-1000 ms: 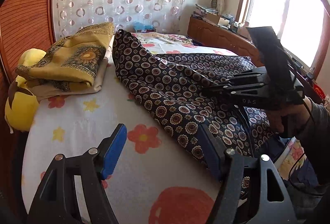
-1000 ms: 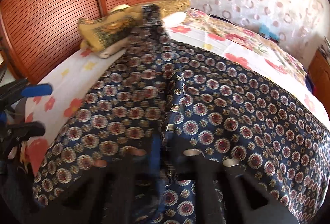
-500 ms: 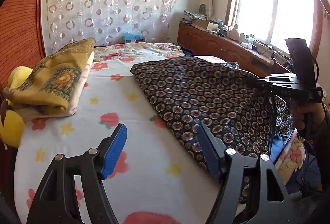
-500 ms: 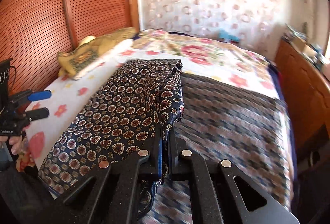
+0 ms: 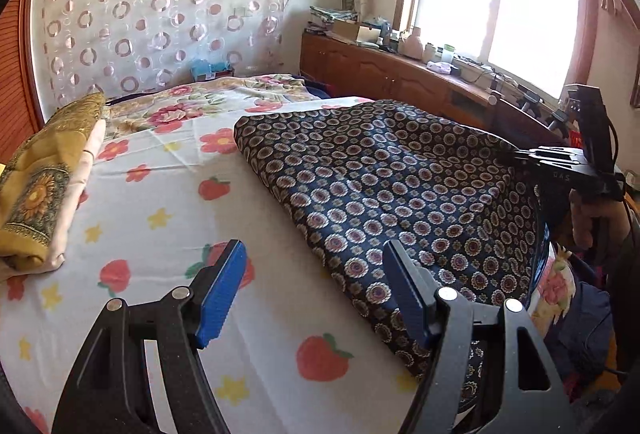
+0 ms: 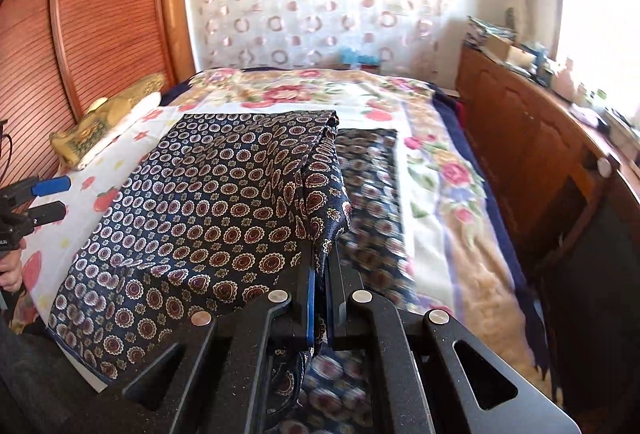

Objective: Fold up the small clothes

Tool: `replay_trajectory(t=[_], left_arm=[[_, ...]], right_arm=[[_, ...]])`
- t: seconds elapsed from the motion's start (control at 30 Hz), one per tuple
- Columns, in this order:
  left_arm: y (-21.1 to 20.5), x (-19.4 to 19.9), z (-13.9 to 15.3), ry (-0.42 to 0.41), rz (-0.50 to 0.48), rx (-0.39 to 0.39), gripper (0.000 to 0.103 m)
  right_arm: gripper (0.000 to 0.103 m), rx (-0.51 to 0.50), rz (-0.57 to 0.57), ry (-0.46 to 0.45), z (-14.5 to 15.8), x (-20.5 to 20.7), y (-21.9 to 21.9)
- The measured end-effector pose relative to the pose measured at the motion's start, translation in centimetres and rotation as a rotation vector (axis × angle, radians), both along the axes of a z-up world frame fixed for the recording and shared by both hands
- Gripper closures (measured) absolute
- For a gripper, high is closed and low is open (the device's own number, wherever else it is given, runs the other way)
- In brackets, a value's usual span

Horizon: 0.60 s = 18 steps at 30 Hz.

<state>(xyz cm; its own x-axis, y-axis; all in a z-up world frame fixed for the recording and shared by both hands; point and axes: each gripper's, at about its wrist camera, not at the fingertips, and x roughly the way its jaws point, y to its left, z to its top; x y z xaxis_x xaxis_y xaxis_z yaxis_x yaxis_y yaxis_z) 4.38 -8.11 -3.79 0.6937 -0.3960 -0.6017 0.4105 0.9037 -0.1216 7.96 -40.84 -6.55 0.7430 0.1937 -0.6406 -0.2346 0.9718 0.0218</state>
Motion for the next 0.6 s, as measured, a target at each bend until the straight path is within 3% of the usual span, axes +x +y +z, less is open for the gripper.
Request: replay_trajectory(t=[0.53,0.6], left_arm=[[-0.5,1.3,-0.1,0.021,0.03,0.018,0.031],[-0.4,1.5,-0.1,0.023,0.032,0.018,0.031]], right_arm=[[0.1,-0.038,-0.087,0.037,1.3,-1.2,0.5],[0.088,-0.029,-0.085,0.028,1.8,-1.3,0.5]])
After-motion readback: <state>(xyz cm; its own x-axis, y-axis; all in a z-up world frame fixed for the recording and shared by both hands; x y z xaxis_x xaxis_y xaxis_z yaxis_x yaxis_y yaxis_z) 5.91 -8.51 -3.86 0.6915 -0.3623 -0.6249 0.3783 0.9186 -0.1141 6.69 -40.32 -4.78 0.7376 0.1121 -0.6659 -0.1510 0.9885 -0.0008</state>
